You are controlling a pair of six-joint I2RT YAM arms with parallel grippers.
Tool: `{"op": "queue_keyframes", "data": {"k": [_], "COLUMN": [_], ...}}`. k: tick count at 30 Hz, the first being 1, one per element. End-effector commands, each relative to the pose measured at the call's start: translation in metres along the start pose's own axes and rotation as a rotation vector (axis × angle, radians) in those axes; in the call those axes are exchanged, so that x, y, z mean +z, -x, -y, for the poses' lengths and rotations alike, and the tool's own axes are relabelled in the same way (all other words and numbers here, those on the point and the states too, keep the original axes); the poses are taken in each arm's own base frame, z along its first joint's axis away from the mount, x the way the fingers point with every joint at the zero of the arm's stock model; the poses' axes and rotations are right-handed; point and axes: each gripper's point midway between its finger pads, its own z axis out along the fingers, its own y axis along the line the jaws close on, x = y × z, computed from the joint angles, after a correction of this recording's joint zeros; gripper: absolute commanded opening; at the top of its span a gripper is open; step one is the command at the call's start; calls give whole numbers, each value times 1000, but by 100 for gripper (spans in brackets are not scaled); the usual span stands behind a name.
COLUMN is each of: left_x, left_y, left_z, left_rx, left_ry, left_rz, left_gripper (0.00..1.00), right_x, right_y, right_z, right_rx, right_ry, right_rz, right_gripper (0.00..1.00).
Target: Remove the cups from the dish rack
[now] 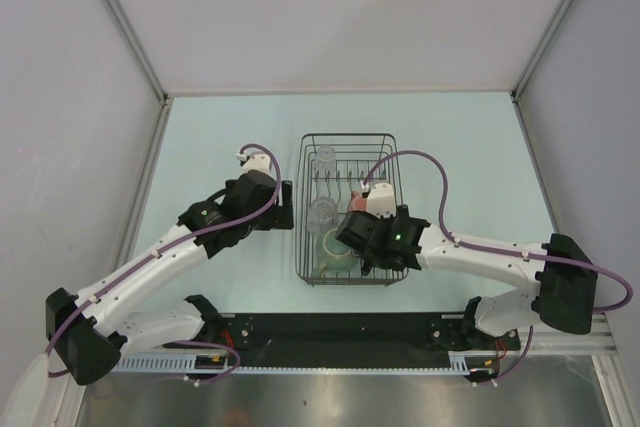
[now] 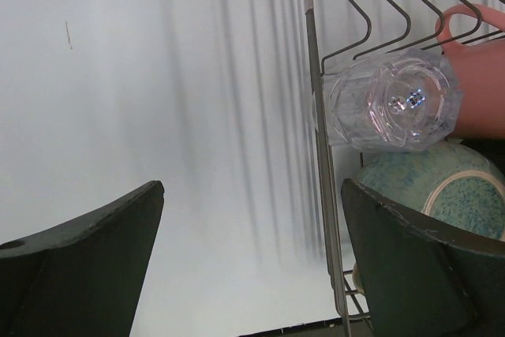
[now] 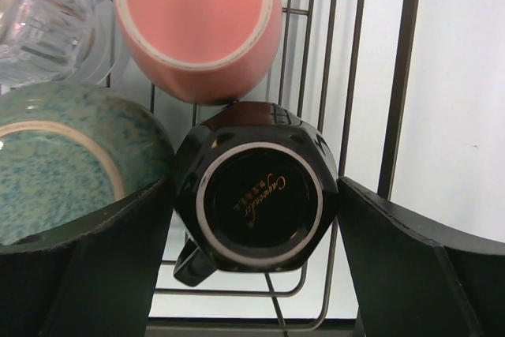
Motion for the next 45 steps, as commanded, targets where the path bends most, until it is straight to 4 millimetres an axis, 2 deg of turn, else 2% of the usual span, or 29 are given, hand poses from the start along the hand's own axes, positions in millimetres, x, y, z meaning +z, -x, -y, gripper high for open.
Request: {"op": "queue_keyframes", "data": {"k": [1, 8, 11, 14, 15, 17, 18, 20, 21, 22, 27, 30, 38, 45], "left_x": [-1, 2, 3, 4, 5, 5, 5, 6, 6, 6, 6, 5, 4, 3], "left_y": [3, 0, 0, 0, -1, -1, -1, -1, -1, -1, 1, 1, 6, 12], "left_z": [4, 4, 6, 6, 7, 6, 7, 7, 7, 6, 8, 8, 10, 13], "left_rx": [-1, 6, 9, 11, 10, 10, 10, 16, 13, 15, 20, 19, 17, 7], "left_ry": [-23, -22, -25, -24, -28, -27, -29, -29, -27, -27, -32, -34, -36, -39], "left_rz": [14, 3, 1, -2, -4, -6, -7, -6, -6, -4, -3, -1, 10, 23], "left_gripper": [100, 100, 100, 100, 100, 100, 100, 100, 100, 100, 100, 100, 100, 100], "right_x": [10, 20, 22, 22, 21, 21, 18, 14, 13, 12, 8, 1, -32, -63], "right_y": [-2, -14, -19, -22, -22, -23, -21, -19, -17, -17, -13, -4, 61, 110], "right_z": [-1, 4, 4, 5, 5, 7, 7, 8, 8, 10, 10, 10, 8, 18], "right_rx": [44, 61, 56, 59, 62, 65, 78, 77, 84, 83, 78, 73, 57, 72], "right_ry": [-7, -14, -13, -11, -8, -10, -6, -5, -4, -10, -28, -38, -29, -15], "right_rz": [6, -31, -41, -50, -50, -49, -41, -19, -15, -13, -2, 22, 154, 233], "right_gripper": [86, 83, 79, 68, 61, 54, 40, 26, 9, 0, 0, 0, 0, 0]}}
